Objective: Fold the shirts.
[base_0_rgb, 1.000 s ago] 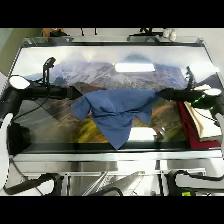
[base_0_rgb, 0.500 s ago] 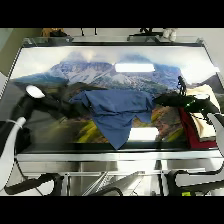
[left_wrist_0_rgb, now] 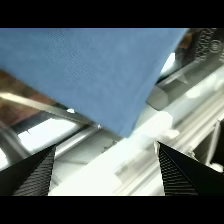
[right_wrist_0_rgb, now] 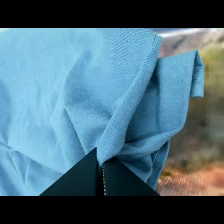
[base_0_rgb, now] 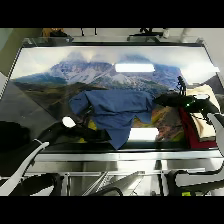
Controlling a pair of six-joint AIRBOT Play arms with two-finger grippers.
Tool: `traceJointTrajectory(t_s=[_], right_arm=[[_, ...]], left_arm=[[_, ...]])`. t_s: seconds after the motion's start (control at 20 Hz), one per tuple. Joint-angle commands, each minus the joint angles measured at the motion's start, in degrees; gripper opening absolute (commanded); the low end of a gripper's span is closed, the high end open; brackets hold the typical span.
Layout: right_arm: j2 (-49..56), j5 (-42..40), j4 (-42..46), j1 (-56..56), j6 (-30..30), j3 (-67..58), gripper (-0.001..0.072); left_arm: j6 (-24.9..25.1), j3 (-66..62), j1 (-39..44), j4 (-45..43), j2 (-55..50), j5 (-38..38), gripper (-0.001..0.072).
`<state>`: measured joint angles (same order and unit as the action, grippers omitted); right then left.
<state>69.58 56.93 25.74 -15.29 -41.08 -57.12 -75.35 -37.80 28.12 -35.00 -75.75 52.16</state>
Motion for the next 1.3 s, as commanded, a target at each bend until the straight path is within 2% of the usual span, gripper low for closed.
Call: traceJointTrajectory(t_s=[0.0,0.1,0.15,0.2,0.25,0.3,0.35,0.4,0.55,0.7,0.85,0.95,1.05,1.15,1.25], right_arm=[[0.02,0.09,0.00,0.07,0.02,0.00,0.0019],[0.02,0.07,0.00,0.07,0.83,0.00,0.0019],[0.02,0.07,-0.02,0.07,0.83,0.00,0.0019],[0.02,0.07,0.00,0.07,0.83,0.00,0.0019],[0.02,0.09,0.00,0.07,0.83,0.00,0.0019],[0.02,0.09,0.00,0.07,0.83,0.00,0.0019],[0.02,0.11,0.00,0.07,0.83,0.00,0.0019],[0.00,0.35,-0.02,0.04,0.81,0.00,0.0019],[-1.05,2.91,-0.44,-0.04,0.81,-0.09,0.0019],[-5.86,8.70,-4.90,-1.68,0.72,-3.80,0.0018],[-12.92,15.10,-16.83,-6.95,-0.94,-16.31,0.0018],[-17.05,16.87,-27.19,-10.67,-0.92,-27.32,0.0018],[-20.39,16.11,-32.92,-13.49,-0.94,-39.08,0.0017],[-23.37,12.50,-33.00,-15.02,-0.94,-49.22,0.0018],[-26.12,8.15,-31.69,-15.17,-0.92,-55.39,0.0018]], left_arm=[[-0.24,0.79,5.03,4.26,-3.34,-6.01,0.0691],[0.48,-1.22,6.71,5.07,-4.59,-7.89,0.0691],[0.48,-2.75,7.23,5.07,-5.38,-8.17,0.0650],[0.55,-4.39,7.78,4.96,-6.43,-8.46,0.0538],[1.01,-5.84,8.07,4.96,-7.58,-8.83,0.0458],[1.31,-7.41,8.26,4.92,-9.09,-8.85,0.0447],[1.49,-8.74,8.26,4.63,-10.47,-8.31,0.0317],[3.72,-10.08,8.04,4.57,-11.67,-7.34,0.0022],[6.23,-14.75,5.92,4.55,-11.69,-2.82,0.0010],[6.78,-22.80,0.52,3.10,-4.48,3.48,0.0006],[4.07,-38.16,-7.61,1.03,6.51,10.75,0.0007],[2.60,-54.23,-13.42,-0.13,12.92,12.85,0.0007],[1.92,-72.37,-18.43,-3.28,17.40,12.61,0.0007],[0.85,-88.52,-23.78,-9.40,20.70,11.76,0.0009],[0.24,-93.72,-29.79,-14.19,24.90,9.84,0.0010]])
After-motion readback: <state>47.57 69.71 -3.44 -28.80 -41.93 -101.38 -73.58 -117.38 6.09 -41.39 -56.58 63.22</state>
